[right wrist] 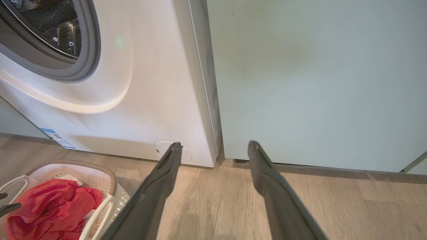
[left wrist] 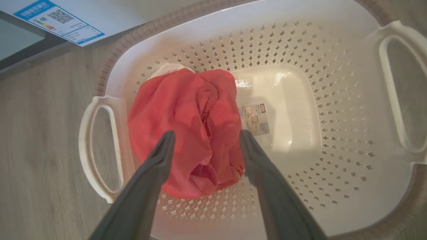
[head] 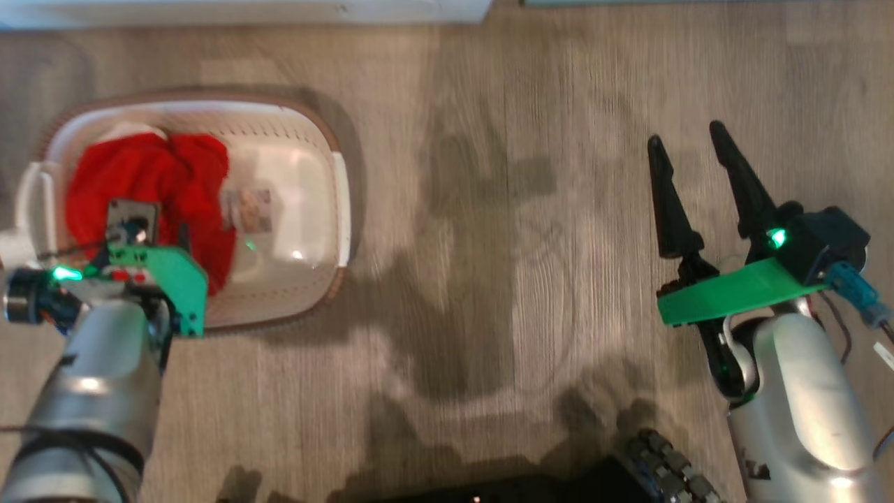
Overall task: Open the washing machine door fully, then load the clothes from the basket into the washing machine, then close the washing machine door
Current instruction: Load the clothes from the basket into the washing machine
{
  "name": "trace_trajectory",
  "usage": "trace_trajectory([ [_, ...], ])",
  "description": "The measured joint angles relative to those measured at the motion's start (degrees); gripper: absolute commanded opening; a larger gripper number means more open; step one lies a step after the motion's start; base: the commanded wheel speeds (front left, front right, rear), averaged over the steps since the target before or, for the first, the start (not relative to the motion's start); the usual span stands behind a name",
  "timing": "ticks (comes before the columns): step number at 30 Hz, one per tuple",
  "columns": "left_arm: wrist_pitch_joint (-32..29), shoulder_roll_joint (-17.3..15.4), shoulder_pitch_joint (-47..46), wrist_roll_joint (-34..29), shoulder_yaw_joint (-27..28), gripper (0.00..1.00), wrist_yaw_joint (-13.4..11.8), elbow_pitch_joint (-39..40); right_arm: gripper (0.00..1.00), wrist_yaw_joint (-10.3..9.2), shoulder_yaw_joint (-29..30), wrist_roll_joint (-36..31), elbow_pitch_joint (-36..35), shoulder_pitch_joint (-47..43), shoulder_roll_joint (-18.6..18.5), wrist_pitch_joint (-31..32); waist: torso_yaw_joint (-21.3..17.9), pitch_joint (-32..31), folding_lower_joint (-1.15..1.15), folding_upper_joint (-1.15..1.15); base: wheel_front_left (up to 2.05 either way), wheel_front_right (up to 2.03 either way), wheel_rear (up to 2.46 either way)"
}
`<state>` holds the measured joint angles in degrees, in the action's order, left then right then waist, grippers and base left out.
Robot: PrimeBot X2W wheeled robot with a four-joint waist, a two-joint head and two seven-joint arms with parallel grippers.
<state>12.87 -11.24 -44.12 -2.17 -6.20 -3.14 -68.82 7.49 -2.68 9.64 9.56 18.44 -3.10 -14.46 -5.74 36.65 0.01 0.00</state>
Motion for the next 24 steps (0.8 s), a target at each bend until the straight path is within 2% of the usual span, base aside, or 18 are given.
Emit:
trace_trajectory([
  [4,-2.04,-1.23,-3.64,-1.03,-1.34,1.0,-0.24,-2.76,1.0,0.0,-0.09,0.26,-0.45,0.92,0.01,0.0,-1.13,3.3,0.0,0.0,0.0,0.0,0.0],
  [7,-3.5,-2.82,-5.09,-2.88,-3.05,1.0,-0.65,-3.76,1.0,0.0,0.1,5.52,-0.78,1.22,0.0,0.0,-1.96,5.46,-0.01,0.0,0.0,0.0,0.0],
  [17,-6.86,-4.34,-8.57,-2.93,-3.78,1.0,-2.7,-4.77,1.0,0.0,-0.24,5.38,-1.54,3.56,-0.01,0.0,-3.79,11.25,0.0,0.0,0.0,0.0,0.0],
  [24,-8.27,-7.33,-10.82,-2.94,-4.67,1.0,-3.6,-4.99,1.0,0.0,-1.34,5.57,-2.45,3.8,0.02,-0.01,-5.02,14.25,-0.01,0.0,0.0,0.0,0.0],
])
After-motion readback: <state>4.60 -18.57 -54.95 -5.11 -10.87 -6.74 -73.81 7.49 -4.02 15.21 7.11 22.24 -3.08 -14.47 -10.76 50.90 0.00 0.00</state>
